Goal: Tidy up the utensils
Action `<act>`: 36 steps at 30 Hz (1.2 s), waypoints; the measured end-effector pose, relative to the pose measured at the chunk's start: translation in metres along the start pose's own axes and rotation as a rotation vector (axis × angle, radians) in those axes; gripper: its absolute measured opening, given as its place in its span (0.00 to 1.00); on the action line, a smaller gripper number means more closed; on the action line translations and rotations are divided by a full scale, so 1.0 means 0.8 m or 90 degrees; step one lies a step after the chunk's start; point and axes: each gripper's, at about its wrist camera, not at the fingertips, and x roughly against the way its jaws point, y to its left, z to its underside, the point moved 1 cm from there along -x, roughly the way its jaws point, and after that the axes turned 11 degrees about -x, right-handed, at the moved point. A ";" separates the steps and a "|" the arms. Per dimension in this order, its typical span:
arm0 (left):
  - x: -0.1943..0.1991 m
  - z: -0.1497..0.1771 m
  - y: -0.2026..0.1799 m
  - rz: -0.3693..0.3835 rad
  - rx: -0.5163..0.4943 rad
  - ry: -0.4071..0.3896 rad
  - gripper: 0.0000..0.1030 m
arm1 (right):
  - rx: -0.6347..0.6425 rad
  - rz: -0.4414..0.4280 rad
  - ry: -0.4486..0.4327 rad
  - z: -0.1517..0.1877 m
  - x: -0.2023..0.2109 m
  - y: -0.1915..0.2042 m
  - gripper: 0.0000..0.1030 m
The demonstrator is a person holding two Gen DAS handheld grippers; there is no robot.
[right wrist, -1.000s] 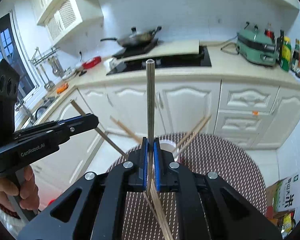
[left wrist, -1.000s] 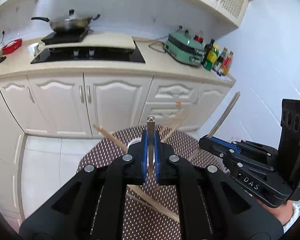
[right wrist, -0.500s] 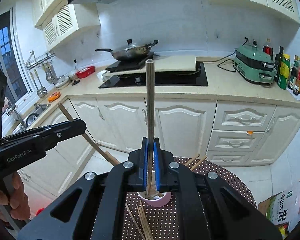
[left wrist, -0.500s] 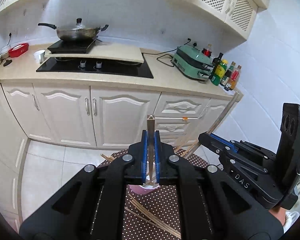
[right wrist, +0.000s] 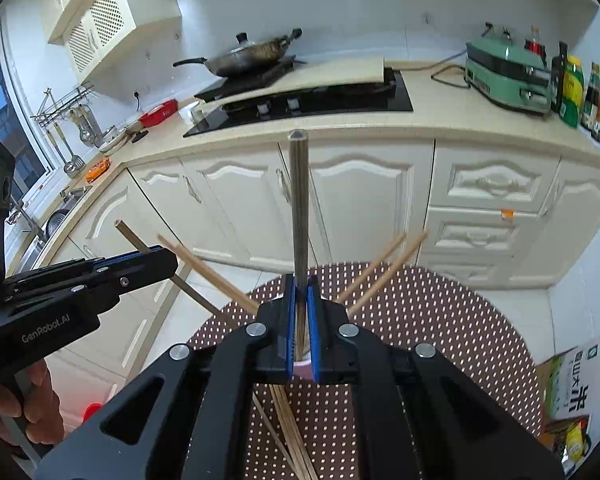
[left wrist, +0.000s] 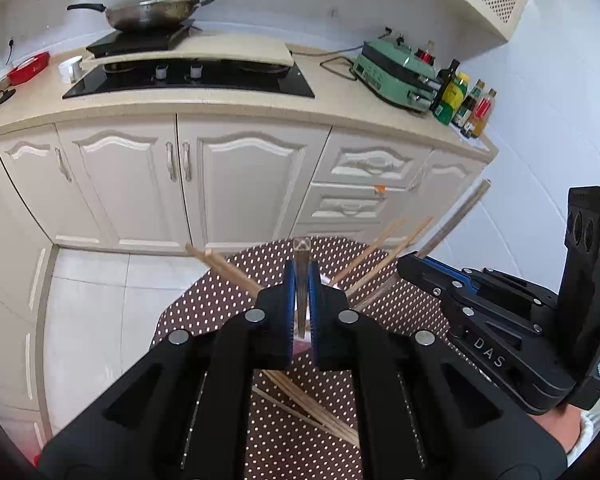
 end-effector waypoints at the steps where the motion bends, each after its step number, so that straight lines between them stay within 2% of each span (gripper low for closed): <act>1: -0.003 0.005 0.001 -0.001 0.002 0.008 0.06 | -0.006 0.000 0.007 0.005 -0.002 -0.002 0.05; 14: -0.010 0.030 0.001 0.001 0.015 0.037 0.07 | -0.045 -0.001 0.055 0.037 -0.017 -0.017 0.05; 21: -0.015 0.034 0.002 -0.016 0.018 0.068 0.11 | -0.056 0.002 0.069 0.044 -0.021 -0.018 0.08; 23: -0.015 0.036 0.002 -0.018 0.021 0.072 0.17 | -0.061 -0.001 0.071 0.045 -0.020 -0.018 0.08; 24: -0.015 0.038 0.002 -0.019 0.021 0.074 0.28 | -0.063 -0.002 0.071 0.046 -0.019 -0.018 0.08; 25: -0.014 0.039 0.002 -0.022 0.022 0.074 0.44 | -0.065 -0.003 0.072 0.047 -0.018 -0.018 0.08; 26: -0.012 0.041 0.001 -0.025 0.022 0.071 0.50 | -0.066 -0.004 0.071 0.048 -0.016 -0.017 0.08; 36: -0.003 0.059 0.004 -0.024 0.051 0.064 0.52 | -0.087 -0.007 0.065 0.059 0.004 -0.025 0.14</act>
